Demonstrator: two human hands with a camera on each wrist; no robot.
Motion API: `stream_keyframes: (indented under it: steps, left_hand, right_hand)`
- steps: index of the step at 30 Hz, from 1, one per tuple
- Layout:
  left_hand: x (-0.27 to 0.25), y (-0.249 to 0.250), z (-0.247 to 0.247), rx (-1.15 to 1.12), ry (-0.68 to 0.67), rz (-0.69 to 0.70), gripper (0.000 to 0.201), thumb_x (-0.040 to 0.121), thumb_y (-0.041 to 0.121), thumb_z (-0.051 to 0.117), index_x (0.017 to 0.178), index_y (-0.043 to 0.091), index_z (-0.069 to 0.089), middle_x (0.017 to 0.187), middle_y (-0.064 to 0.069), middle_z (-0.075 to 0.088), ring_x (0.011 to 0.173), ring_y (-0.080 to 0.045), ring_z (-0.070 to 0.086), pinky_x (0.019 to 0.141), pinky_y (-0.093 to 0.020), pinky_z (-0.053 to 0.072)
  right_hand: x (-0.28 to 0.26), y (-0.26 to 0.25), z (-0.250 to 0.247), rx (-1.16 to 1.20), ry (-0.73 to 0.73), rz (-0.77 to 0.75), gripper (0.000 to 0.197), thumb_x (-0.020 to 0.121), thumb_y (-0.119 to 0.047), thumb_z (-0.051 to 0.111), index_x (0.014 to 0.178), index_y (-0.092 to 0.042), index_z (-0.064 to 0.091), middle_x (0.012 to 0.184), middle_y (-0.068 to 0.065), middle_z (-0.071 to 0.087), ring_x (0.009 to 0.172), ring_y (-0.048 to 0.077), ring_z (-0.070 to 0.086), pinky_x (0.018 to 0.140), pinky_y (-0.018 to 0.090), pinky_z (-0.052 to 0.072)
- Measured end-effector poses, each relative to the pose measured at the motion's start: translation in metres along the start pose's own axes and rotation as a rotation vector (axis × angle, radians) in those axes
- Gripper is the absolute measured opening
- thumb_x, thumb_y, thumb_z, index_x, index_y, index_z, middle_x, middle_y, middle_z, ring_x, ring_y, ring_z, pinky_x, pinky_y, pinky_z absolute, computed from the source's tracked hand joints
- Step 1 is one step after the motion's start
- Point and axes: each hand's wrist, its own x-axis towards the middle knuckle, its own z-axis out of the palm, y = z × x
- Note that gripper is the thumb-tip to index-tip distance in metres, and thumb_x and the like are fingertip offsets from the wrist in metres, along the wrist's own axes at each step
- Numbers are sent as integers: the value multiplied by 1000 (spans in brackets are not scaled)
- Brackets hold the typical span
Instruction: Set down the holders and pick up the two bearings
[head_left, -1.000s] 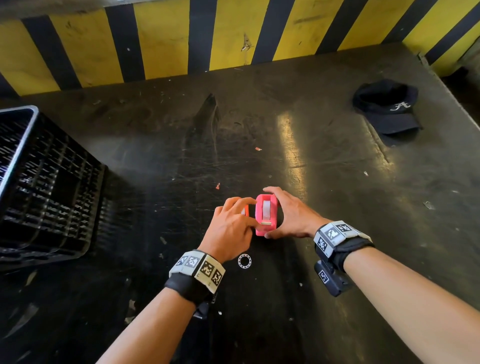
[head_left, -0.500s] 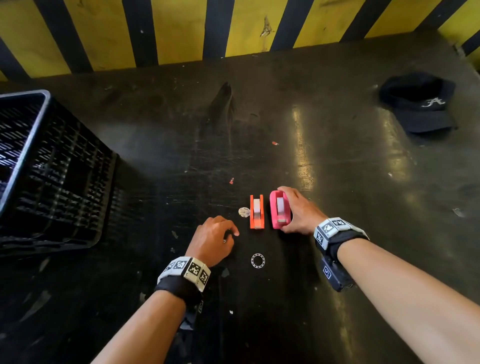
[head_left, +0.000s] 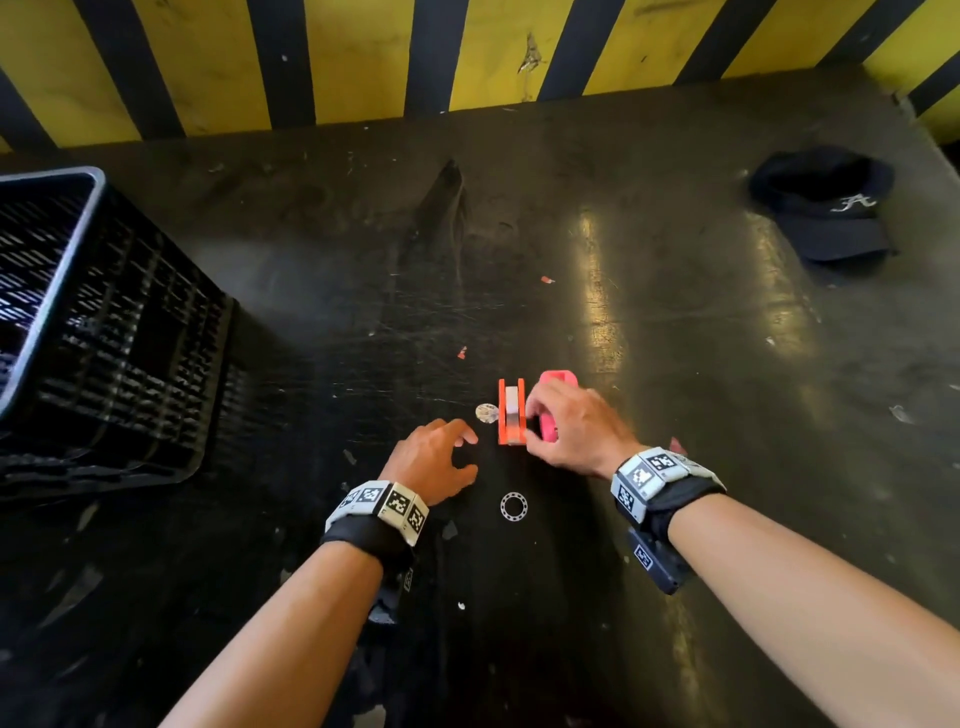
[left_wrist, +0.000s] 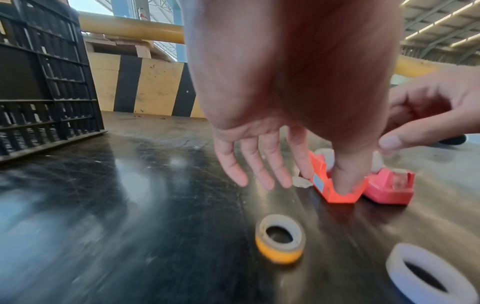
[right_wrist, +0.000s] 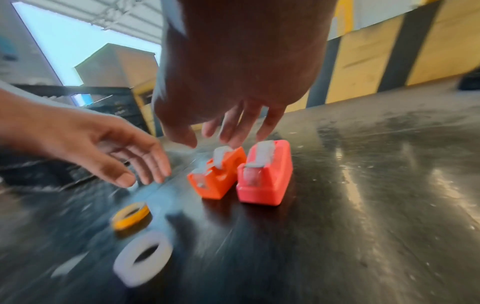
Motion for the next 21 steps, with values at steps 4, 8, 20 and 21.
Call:
stream_keyframes:
  steps: [4, 8, 20, 21]
  left_hand:
    - [-13, -8, 17, 55, -120, -63, 66, 76, 46, 82, 134, 37, 51, 134, 1, 54, 124, -22, 55, 102, -47, 52]
    - [-23, -13, 32, 71, -87, -57, 71, 81, 31, 81, 142, 34, 46, 147, -3, 44, 135, -26, 45, 108, -47, 48]
    - [-28, -34, 21, -54, 162, -6, 47, 86, 22, 74, 130, 28, 61, 129, -5, 57, 118, -25, 57, 100, -41, 53]
    - [-25, -36, 11, -72, 200, -3, 45, 85, 24, 74, 128, 28, 61, 125, -6, 59, 114, -26, 59, 97, -41, 54]
  right_hand:
    - [-25, -13, 22, 18, -226, -77, 24, 84, -35, 78, 93, -26, 57, 94, -10, 56, 81, 14, 58, 69, 31, 52]
    - [-44, -18, 46, -50, -330, -49, 47, 82, -37, 81, 122, -27, 57, 120, -3, 55, 103, 16, 58, 86, 35, 55]
    - [-26, -39, 40, -33, -241, -134, 29, 83, -30, 73, 105, -26, 55, 101, -4, 59, 90, 18, 58, 78, 38, 54]
    - [-15, -42, 36, -37, -202, -150, 28, 83, -30, 73, 104, -26, 56, 100, -5, 58, 90, 18, 57, 78, 37, 54]
